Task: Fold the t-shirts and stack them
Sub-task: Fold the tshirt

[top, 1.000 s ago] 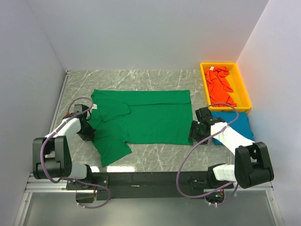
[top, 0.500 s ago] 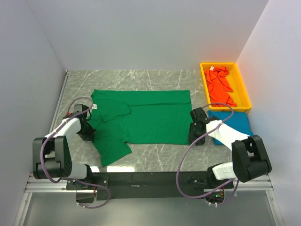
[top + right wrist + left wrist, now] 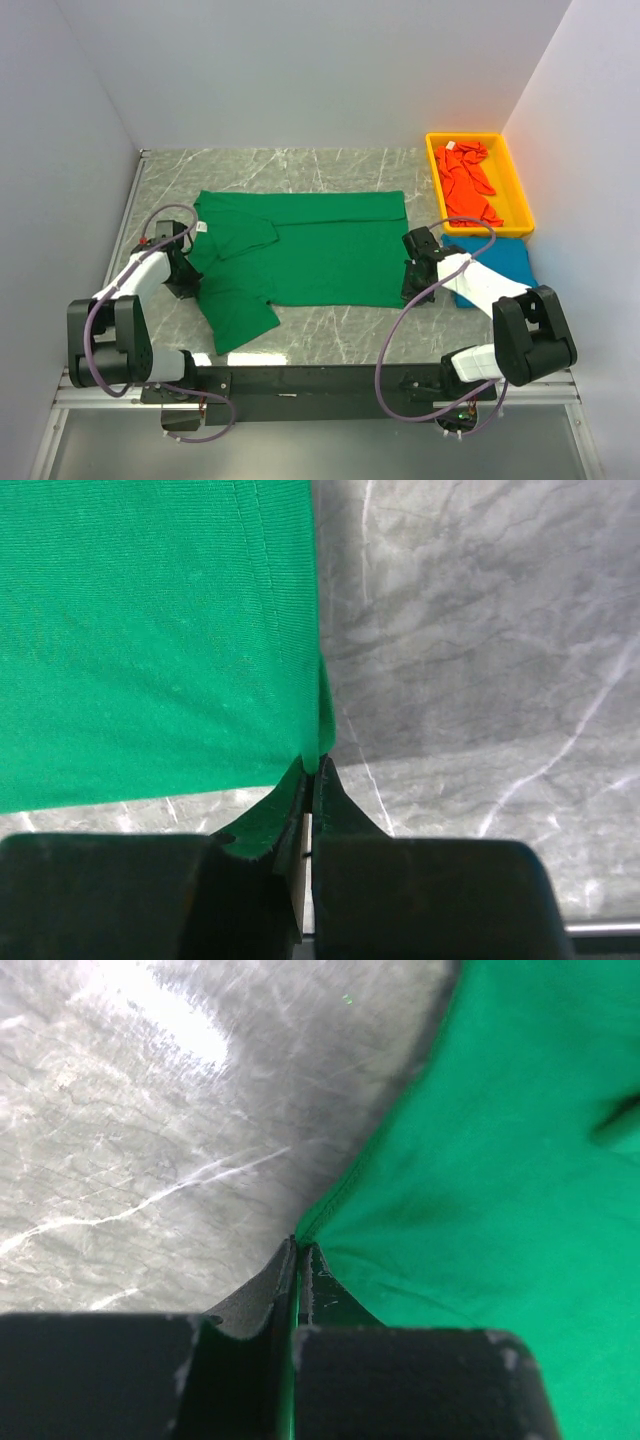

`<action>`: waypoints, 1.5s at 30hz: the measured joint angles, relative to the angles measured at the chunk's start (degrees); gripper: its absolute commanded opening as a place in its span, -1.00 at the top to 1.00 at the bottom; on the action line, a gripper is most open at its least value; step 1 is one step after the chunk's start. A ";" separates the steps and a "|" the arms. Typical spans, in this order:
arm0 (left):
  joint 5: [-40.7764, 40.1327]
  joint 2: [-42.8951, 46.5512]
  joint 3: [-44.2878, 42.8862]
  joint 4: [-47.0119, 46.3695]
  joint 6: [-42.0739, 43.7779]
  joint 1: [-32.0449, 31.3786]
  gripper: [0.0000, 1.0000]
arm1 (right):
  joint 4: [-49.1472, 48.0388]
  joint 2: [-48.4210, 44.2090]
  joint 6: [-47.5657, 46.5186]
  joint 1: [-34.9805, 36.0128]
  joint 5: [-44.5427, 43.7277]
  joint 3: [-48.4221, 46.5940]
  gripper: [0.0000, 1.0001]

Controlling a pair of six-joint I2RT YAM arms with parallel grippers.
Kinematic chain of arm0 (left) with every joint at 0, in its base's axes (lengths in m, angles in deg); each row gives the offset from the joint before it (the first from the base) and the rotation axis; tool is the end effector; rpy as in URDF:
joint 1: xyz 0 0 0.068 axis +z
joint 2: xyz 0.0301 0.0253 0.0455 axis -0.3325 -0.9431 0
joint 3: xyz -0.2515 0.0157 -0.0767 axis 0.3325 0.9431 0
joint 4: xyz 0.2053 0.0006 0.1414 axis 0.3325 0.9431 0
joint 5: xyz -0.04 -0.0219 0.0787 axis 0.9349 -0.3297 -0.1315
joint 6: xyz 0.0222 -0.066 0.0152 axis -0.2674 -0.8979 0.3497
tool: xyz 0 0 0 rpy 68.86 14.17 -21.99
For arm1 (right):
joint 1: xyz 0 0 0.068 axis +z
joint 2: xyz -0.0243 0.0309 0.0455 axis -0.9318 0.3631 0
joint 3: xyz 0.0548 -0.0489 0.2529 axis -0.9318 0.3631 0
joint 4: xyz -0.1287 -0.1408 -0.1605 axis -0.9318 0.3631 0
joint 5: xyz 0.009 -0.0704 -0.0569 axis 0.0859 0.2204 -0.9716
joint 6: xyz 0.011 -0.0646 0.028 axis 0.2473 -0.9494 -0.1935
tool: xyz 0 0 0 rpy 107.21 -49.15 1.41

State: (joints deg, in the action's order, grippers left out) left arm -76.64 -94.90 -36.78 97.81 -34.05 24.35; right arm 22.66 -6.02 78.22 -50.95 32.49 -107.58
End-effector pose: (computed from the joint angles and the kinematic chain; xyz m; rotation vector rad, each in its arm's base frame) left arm 0.2226 0.0266 0.1453 -1.1306 2.5927 0.0439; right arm 0.2101 0.0644 0.1352 0.3338 2.8694 0.0919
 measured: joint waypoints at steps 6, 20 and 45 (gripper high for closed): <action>0.81 1.01 -3.54 1.84 0.02 0.68 0.99 | 4.26 0.48 -1.36 -0.31 -1.31 -5.55 1.00; 2.97 -2.64 -13.49 4.48 0.22 2.08 0.99 | 6.56 9.66 -4.22 -2.58 -1.77 -21.38 1.00; 6.19 -18.86 -27.71 2.49 -0.50 3.50 0.99 | 5.18 25.11 -4.85 -6.08 -3.87 -37.55 1.00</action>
State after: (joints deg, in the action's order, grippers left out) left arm -70.45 -113.77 -64.49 100.30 -34.55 27.85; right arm 27.84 19.09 73.37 -57.03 28.62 -145.13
